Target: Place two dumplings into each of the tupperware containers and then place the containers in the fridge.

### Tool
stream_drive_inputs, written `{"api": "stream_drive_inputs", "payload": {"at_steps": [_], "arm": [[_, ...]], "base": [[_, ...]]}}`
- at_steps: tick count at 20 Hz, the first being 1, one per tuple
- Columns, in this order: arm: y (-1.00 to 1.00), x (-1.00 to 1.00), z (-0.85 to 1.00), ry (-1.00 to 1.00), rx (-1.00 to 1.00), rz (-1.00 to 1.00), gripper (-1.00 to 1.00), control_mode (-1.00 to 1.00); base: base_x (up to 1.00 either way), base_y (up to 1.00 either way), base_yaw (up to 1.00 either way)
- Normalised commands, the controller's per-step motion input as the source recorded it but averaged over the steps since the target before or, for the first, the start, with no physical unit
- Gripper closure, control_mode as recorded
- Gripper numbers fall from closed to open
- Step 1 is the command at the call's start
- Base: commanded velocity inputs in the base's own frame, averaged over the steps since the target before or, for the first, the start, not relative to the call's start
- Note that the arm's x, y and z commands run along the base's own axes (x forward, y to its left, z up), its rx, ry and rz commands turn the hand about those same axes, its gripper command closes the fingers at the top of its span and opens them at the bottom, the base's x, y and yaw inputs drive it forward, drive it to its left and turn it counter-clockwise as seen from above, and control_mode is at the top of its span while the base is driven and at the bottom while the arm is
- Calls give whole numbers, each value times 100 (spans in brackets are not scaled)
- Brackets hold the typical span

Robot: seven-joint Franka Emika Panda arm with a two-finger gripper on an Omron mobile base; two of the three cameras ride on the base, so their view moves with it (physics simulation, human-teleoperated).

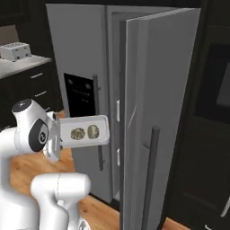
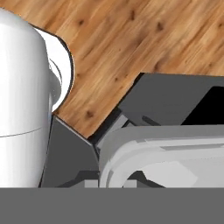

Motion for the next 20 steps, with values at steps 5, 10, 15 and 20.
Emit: {"api": "stream_drive_inputs", "payload": {"at_steps": [5,10,15,20], "arm": [[0,0,0,0,0,0,100,100],[0,0,0,0,0,0,100,100],[0,0,0,0,0,0,100,100],[0,0,0,0,0,0,100,100]], "base": [[36,54,-40],[23,56,-54],[38,4,-49],[62,-8,-21]]}}
